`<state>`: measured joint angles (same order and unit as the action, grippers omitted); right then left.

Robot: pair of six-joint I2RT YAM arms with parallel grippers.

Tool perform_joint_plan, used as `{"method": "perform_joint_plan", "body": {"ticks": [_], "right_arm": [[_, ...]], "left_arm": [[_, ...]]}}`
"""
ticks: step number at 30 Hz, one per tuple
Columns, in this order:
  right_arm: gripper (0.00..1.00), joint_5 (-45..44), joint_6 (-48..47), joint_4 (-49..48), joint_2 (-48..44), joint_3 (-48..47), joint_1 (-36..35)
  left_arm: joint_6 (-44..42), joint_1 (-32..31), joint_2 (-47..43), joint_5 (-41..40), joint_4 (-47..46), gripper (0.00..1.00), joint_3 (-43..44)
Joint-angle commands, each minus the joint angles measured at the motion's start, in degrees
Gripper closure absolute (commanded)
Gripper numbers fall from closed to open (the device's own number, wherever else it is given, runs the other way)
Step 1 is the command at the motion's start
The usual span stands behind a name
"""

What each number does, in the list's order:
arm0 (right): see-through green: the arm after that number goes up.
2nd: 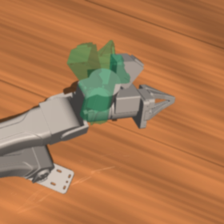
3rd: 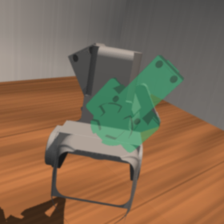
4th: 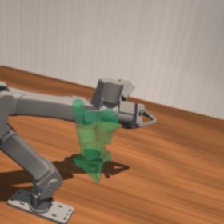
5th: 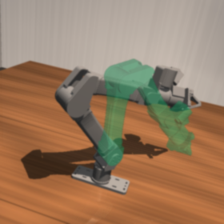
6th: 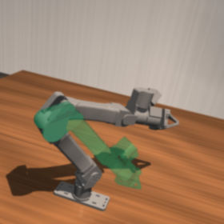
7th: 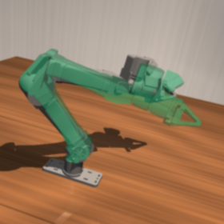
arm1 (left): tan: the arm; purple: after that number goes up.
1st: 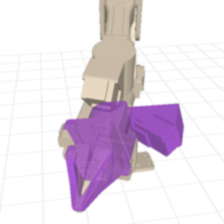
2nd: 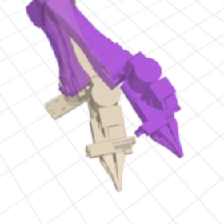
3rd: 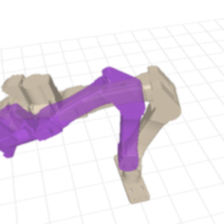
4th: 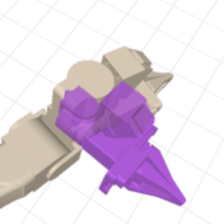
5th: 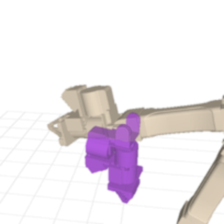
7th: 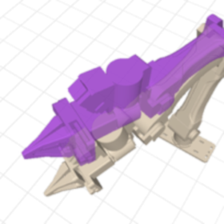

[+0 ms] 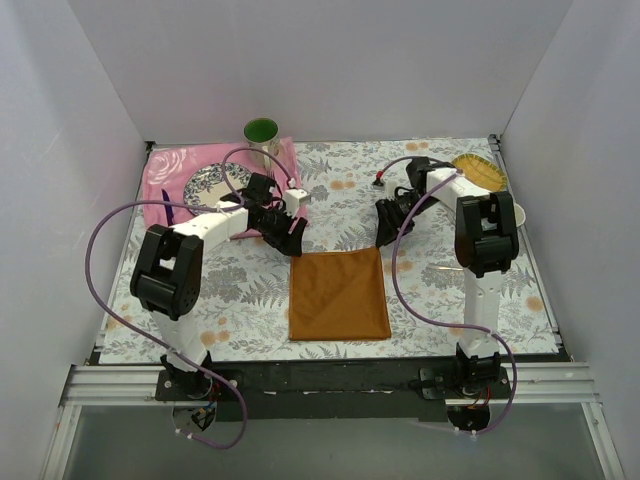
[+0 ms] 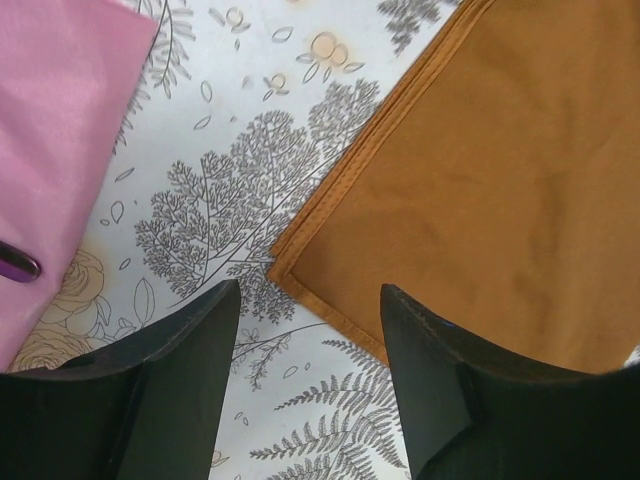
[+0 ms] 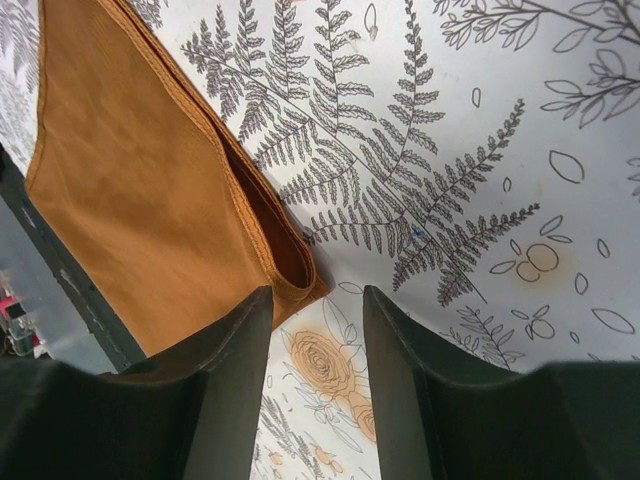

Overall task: Fold the napkin into a case and place the utensils inside
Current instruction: Smooth out the lower triangle-folded napkin at the center of the board.

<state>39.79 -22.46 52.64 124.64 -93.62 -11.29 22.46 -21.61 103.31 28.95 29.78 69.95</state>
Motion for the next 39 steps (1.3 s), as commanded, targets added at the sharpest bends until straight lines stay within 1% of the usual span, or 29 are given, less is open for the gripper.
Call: {"method": "perform_joint_plan", "body": {"ticks": [1, 4, 5, 7, 8, 16, 18, 21, 22, 23, 25, 26, 33, 39], "right_arm": [[0.52, -0.86, -2.59, 1.85, 1.31, -1.30, -1.10], [0.58, -1.29, -3.03, 1.41, 1.48, -0.25, -1.63], [0.62, -1.38, -3.20, 1.50, 1.57, -0.07, -1.63], [0.65, -1.38, -3.56, 1.06, 1.48, 0.72, -1.63], [0.69, -1.21, -3.64, 0.97, 1.48, 0.98, -1.63], [0.72, 0.20, -5.93, 1.67, 1.66, 1.51, -1.63], [0.76, 0.73, -6.02, 1.67, 1.75, 1.60, -1.72], [0.81, 1.08, -6.19, 1.67, 1.66, 1.60, -1.72], [0.82, 1.17, -6.19, 1.67, 1.75, 1.60, -1.63], [0.87, 1.17, -6.19, 1.67, 1.83, 1.43, -1.72], [0.93, 1.34, -6.19, 1.59, 2.10, 1.34, -1.72], [0.99, 1.60, -6.19, 1.59, 2.10, 1.25, -1.72], [0.99, 1.69, -4.88, -0.26, 2.36, -0.06, -1.72], [0.99, 2.66, -5.58, 0.88, 2.02, -3.85, -1.63]], "left_arm": [[-2.06, -0.02, 1.63, -3.81, 2.03, 0.44, 1.41], [-2.51, -0.10, 2.95, -4.07, 2.65, 0.47, 1.94], [-2.77, -0.10, 3.21, -3.90, 2.74, 0.49, 1.94], [-2.77, -0.10, 3.92, -3.55, 3.09, 0.50, 1.85], [-2.77, -0.19, 4.01, -3.29, 3.09, 0.51, 1.77], [-3.30, -2.65, 5.32, -2.49, 3.44, 0.55, 0.10], [-3.30, -2.65, 5.67, -2.23, 3.44, 0.57, 0.01], [-3.12, -2.74, 5.85, -2.14, 3.35, 0.63, 0.01], [-3.04, -2.65, 5.85, -2.23, 3.35, 0.67, -0.08], [-3.21, -2.65, 5.94, -2.06, 3.35, 0.69, -0.08], [-3.12, -2.74, 5.94, -1.97, 3.35, 0.73, 0.09], [-3.04, -2.74, 6.03, -1.97, 3.35, 0.75, 0.10], [-1.54, -2.04, 6.55, -2.06, 2.30, 0.82, 1.24], [-2.32, -0.90, 5.51, -0.39, 1.77, 0.81, 2.73]]}}
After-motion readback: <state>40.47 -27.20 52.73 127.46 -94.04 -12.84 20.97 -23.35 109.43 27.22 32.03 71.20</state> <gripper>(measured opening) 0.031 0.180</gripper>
